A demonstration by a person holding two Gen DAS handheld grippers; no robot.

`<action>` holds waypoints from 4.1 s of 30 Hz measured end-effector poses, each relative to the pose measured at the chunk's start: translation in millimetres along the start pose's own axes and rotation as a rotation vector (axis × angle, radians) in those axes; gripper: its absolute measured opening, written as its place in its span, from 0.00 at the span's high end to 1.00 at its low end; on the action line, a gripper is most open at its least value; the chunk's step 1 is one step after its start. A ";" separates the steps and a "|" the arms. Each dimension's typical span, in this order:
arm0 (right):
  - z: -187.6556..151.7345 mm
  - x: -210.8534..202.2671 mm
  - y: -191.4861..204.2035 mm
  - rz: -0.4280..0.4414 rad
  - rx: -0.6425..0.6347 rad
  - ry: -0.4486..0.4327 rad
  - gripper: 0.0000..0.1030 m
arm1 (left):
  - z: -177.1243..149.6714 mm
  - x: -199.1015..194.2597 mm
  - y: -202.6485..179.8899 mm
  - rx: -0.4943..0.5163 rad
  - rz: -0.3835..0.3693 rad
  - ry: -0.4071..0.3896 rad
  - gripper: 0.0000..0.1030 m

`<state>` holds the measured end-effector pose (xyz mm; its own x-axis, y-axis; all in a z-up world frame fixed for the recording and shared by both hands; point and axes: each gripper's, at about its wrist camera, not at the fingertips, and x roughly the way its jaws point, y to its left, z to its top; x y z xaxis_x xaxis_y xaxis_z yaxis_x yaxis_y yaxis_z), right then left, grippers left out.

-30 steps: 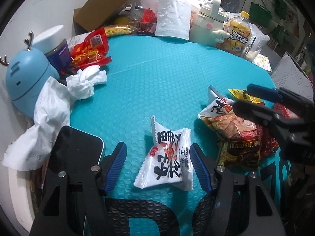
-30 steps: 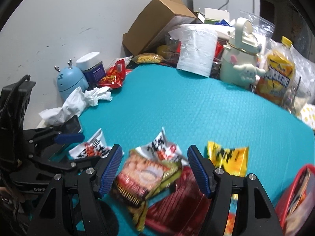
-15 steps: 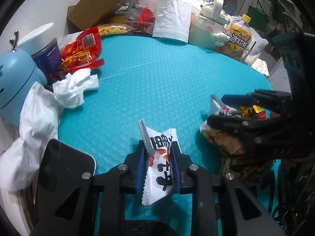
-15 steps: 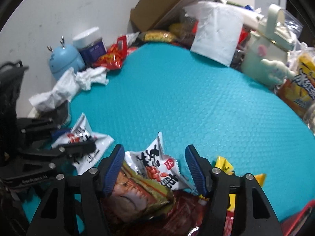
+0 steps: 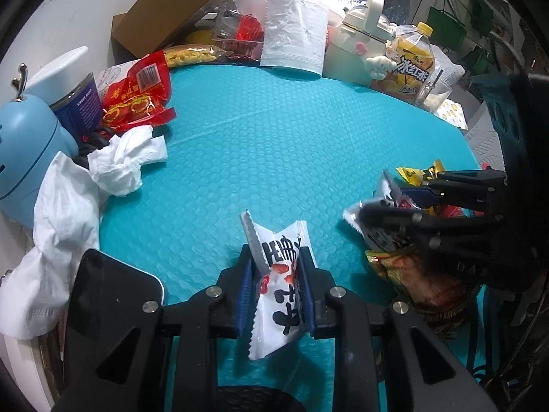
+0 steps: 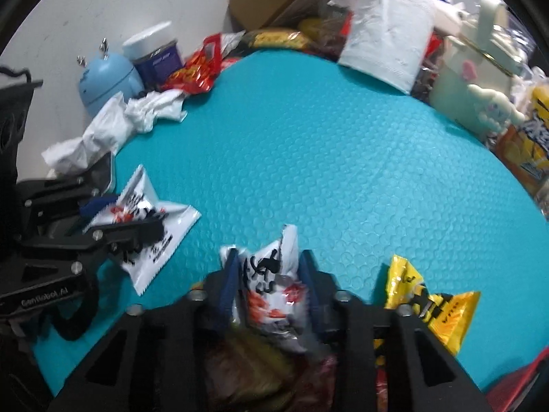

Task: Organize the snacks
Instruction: 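Grasp the white printed candy packet with the left tool while the right tool grasps another white packet, then lift both white packets off the table with both tools, then carry both white packets over the red mesh basket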

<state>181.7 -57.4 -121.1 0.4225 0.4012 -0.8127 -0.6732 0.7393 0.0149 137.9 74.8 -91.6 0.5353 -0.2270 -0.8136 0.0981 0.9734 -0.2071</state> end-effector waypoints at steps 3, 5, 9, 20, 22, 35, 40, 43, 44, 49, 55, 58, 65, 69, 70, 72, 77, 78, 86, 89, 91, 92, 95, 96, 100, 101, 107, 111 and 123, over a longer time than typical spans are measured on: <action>-3.3 -15.5 -2.9 0.022 0.046 -0.069 0.75 | -1.0 -6.2 -4.0 0.007 -0.007 -0.011 0.76; -4.8 -24.2 -0.6 0.012 0.047 -0.097 0.75 | -0.9 -10.9 -6.2 0.011 -0.011 -0.021 0.76; -6.8 -39.1 3.0 0.008 0.056 -0.140 0.76 | -1.3 -22.8 -9.8 0.006 -0.022 -0.042 0.76; -21.7 -86.9 13.9 -0.001 0.080 -0.253 0.76 | -7.8 -65.8 -29.8 0.038 -0.022 -0.143 0.77; -24.2 -94.3 16.8 -0.005 0.081 -0.275 0.76 | -8.5 -72.9 -34.3 0.052 -0.022 -0.162 0.83; -50.2 -111.4 23.7 0.005 0.117 -0.292 0.76 | -17.1 -57.6 -38.5 0.028 -0.025 -0.083 0.83; -52.8 -106.3 22.5 0.029 0.133 -0.279 0.76 | -11.9 -55.8 -33.7 0.010 0.014 -0.099 0.41; -51.3 -104.0 21.4 0.041 0.136 -0.275 0.76 | -9.2 -53.1 -30.3 0.002 0.013 -0.103 0.14; -50.3 -103.0 20.9 0.045 0.137 -0.273 0.76 | -7.7 -51.6 -29.7 0.002 0.019 -0.103 0.14; -47.4 -96.4 16.8 0.048 0.140 -0.264 0.76 | -0.4 -34.2 -25.5 0.005 0.020 -0.056 0.14; -47.0 -84.9 11.8 0.052 0.150 -0.236 0.76 | 3.6 -15.1 -25.7 0.041 0.003 -0.004 0.14; -46.6 -80.5 9.1 0.062 0.158 -0.226 0.76 | 4.7 -8.1 -24.7 0.057 -0.002 0.018 0.14; -44.7 -72.9 7.6 0.075 0.155 -0.209 0.76 | 0.1 13.6 -24.1 0.075 -0.033 0.112 0.14; -45.1 -68.8 6.4 0.078 0.162 -0.198 0.76 | -1.0 13.8 -27.2 0.089 -0.016 0.098 0.14; -45.4 -67.6 5.9 0.084 0.167 -0.194 0.76 | -1.6 13.9 -28.0 0.090 -0.011 0.094 0.14; -45.7 -66.9 5.3 0.087 0.171 -0.191 0.76 | -1.8 14.1 -29.8 0.100 0.000 0.087 0.14; -46.0 -67.0 5.0 0.089 0.173 -0.191 0.76 | -4.3 13.6 -32.5 0.120 0.042 0.064 0.36; -46.1 -66.9 4.8 0.090 0.174 -0.190 0.76 | -3.8 13.0 -32.3 0.121 0.042 0.057 0.49; -46.9 -65.9 4.2 0.090 0.176 -0.187 0.75 | -1.5 9.6 -21.1 0.071 -0.016 0.030 0.76; -47.2 -65.4 4.4 0.089 0.179 -0.190 0.75 | -2.6 5.5 -21.5 0.072 -0.015 0.018 0.78; -47.5 -64.8 4.7 0.087 0.181 -0.191 0.75 | -3.5 1.7 -22.4 0.069 -0.015 0.010 0.78; -47.9 -65.1 4.7 0.088 0.184 -0.193 0.75 | -3.9 -0.1 -22.3 0.067 -0.013 0.006 0.78; -49.0 -67.4 5.1 0.094 0.190 -0.200 0.75 | -5.3 -9.8 -24.7 0.074 -0.004 -0.016 0.78; -49.3 -68.6 5.6 0.095 0.189 -0.203 0.75 | -5.5 -12.2 -24.7 0.073 -0.005 -0.021 0.78; -50.5 -75.3 10.6 0.098 0.187 -0.217 0.75 | -5.5 -29.8 -27.1 0.072 -0.003 -0.057 0.78; -50.9 -78.2 12.3 0.098 0.186 -0.224 0.75 | -5.3 -34.5 -27.9 0.073 -0.004 -0.065 0.78; -53.8 -96.0 23.5 0.097 0.177 -0.264 0.75 | -8.0 -65.4 -37.4 0.098 -0.002 -0.123 0.78; -58.4 -110.0 32.1 0.095 0.169 -0.293 0.75 | -12.6 -83.0 -45.5 0.113 -0.004 -0.155 0.78; -91.7 -152.9 49.1 0.074 0.167 -0.369 0.75 | -40.8 -123.6 -80.4 0.182 -0.042 -0.217 0.78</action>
<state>28.4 -132.0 -49.6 0.5866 0.6008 -0.5431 -0.6147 0.7669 0.1845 29.7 23.3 3.5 0.6927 -0.2739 -0.6672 0.2620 0.9574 -0.1211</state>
